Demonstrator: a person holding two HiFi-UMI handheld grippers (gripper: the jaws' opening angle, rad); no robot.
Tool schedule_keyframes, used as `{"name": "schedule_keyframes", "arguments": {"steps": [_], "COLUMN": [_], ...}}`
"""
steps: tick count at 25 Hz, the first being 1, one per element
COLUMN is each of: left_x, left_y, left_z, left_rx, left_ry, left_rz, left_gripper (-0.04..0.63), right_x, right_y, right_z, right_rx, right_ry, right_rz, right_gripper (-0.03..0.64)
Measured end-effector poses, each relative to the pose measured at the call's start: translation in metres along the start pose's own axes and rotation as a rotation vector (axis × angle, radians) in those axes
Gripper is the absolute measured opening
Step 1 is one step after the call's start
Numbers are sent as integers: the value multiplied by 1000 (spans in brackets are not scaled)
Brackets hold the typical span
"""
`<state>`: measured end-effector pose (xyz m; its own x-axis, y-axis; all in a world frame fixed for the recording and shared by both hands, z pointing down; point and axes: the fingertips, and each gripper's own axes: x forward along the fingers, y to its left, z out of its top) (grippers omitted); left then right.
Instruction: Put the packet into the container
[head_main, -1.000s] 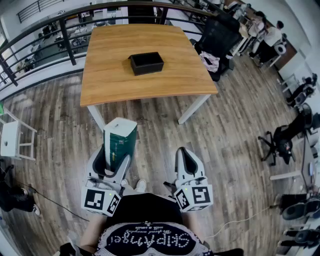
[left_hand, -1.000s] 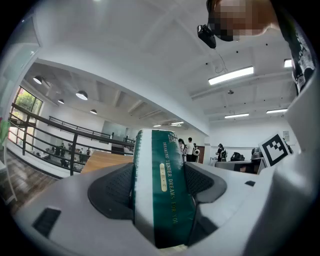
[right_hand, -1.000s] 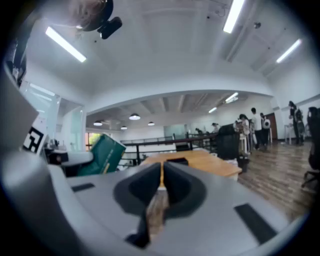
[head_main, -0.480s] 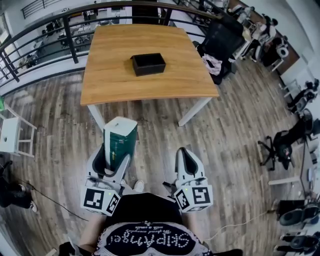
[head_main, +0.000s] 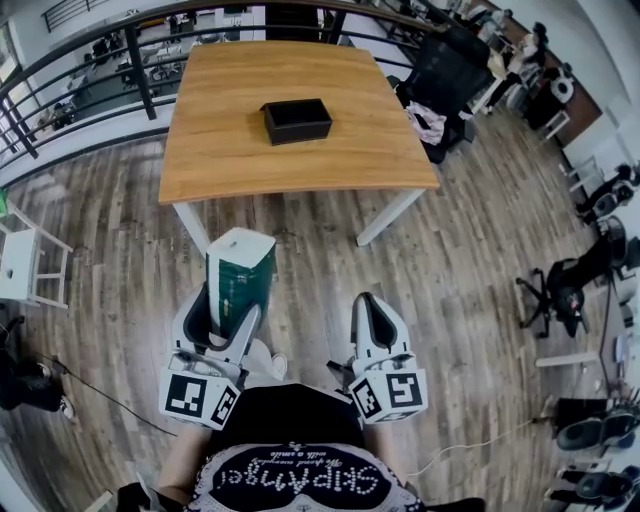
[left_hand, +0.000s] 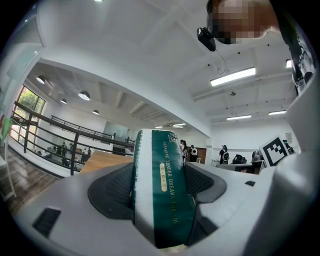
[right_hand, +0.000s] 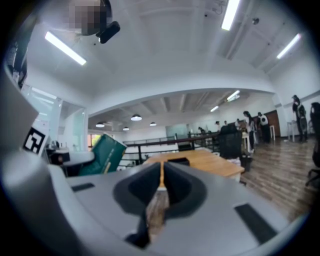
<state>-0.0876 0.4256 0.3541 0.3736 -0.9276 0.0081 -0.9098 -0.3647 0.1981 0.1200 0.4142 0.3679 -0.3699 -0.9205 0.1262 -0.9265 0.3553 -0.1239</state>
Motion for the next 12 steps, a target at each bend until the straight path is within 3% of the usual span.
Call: {"name": "schedule_keyframes", "arguments": {"steps": [12], "left_x": [32], "left_y": [31], "left_z": [-1], "left_rx": [-39], "left_ry": [11], "left_rz": [-8], "left_gripper": [341], "right_x": [36], "right_y": [-6], "right_z": [-6], "right_rx": [-1], "right_ry": [37], "right_rz": [-35], "right_gripper": [41]}}
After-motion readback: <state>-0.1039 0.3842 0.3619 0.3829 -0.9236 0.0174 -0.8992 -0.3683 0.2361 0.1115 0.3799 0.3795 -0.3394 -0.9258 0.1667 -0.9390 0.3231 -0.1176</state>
